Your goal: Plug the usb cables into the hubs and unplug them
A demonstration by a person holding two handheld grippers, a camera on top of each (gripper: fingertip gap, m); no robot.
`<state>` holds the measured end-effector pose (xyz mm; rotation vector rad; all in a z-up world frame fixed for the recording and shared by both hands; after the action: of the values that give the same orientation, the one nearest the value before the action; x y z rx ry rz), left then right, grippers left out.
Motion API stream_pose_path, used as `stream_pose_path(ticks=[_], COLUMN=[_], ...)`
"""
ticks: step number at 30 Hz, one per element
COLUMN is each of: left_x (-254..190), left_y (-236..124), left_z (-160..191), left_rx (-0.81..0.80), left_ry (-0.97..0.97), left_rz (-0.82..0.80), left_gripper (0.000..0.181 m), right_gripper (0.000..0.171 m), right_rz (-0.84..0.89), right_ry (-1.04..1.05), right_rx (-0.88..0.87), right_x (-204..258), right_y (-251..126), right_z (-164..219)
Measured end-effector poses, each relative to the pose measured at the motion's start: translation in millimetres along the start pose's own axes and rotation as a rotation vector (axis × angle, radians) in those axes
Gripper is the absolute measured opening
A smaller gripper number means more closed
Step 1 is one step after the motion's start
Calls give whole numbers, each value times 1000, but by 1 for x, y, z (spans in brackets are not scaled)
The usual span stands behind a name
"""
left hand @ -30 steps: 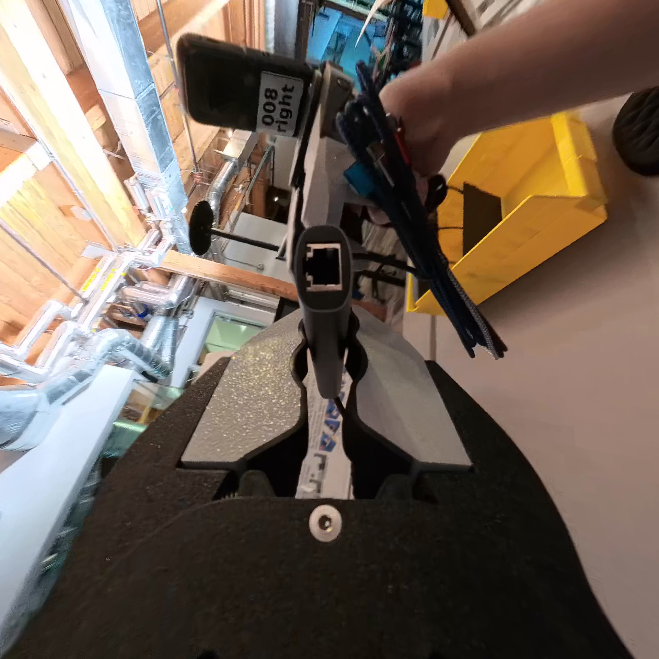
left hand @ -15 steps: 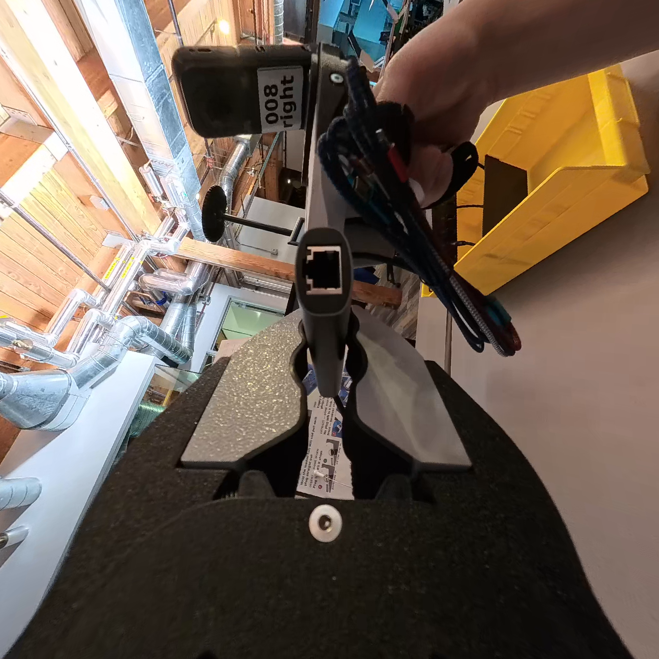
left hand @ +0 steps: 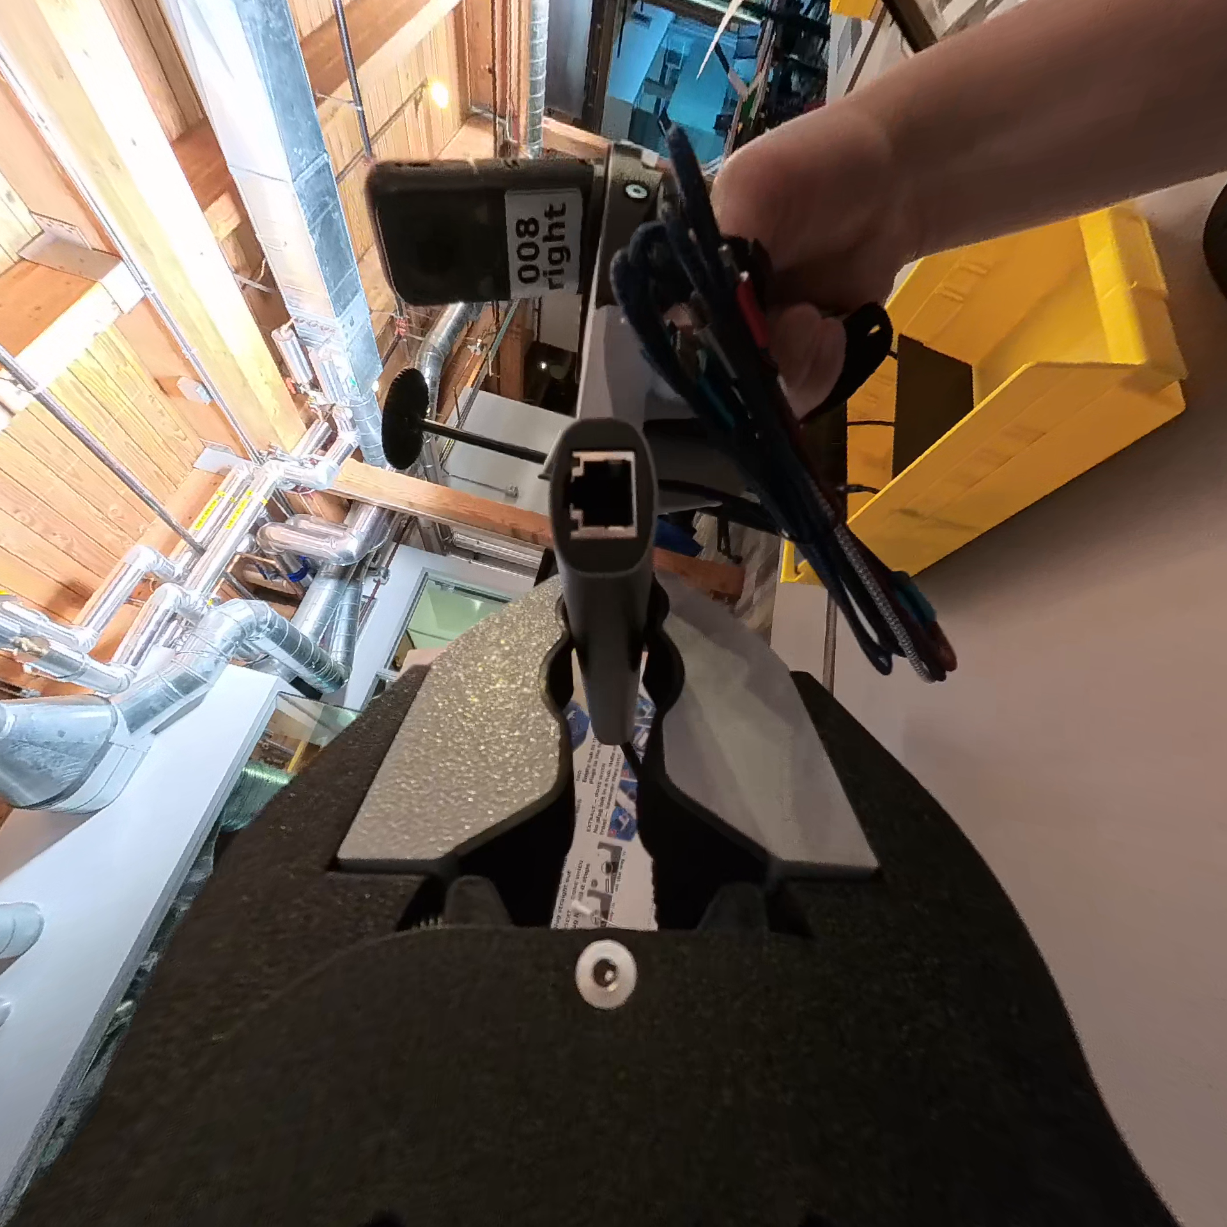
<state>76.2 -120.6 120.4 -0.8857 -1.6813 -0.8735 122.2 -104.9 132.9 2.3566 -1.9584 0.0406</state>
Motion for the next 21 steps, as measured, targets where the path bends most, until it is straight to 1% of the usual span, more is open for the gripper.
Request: stream_pose_path(ticks=[5,11,14,21], left_x=[0,-4,-1,-1], left_y=[1,2,2,2], left_z=[1,0,1,5], left_rx=[-5,-13,-4,19], left_ry=[-11,-15,-23,-22], left_rz=[-16,10,-4,-1], left_gripper=[17,16,17,16], right_gripper=[14,14,14,14], right_rz=[8,4,1,12], right_ry=[26,41,51,59], right_rx=[-4,23,-11,-14], right_x=[0,1,-1,-5], right_y=[0,2,4,4], right_z=[0,4,2,3])
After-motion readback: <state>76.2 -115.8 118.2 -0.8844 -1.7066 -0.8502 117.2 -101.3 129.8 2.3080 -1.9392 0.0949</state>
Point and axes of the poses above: each gripper's, where its closed fingertips meet, y out along the fingers, z out of its underside, x = y × z across the jaws, the point moved 3 cm from there along -y, back along the fingers, and after that the axes turned 10 degrees about -x, right-handed, at the moved point
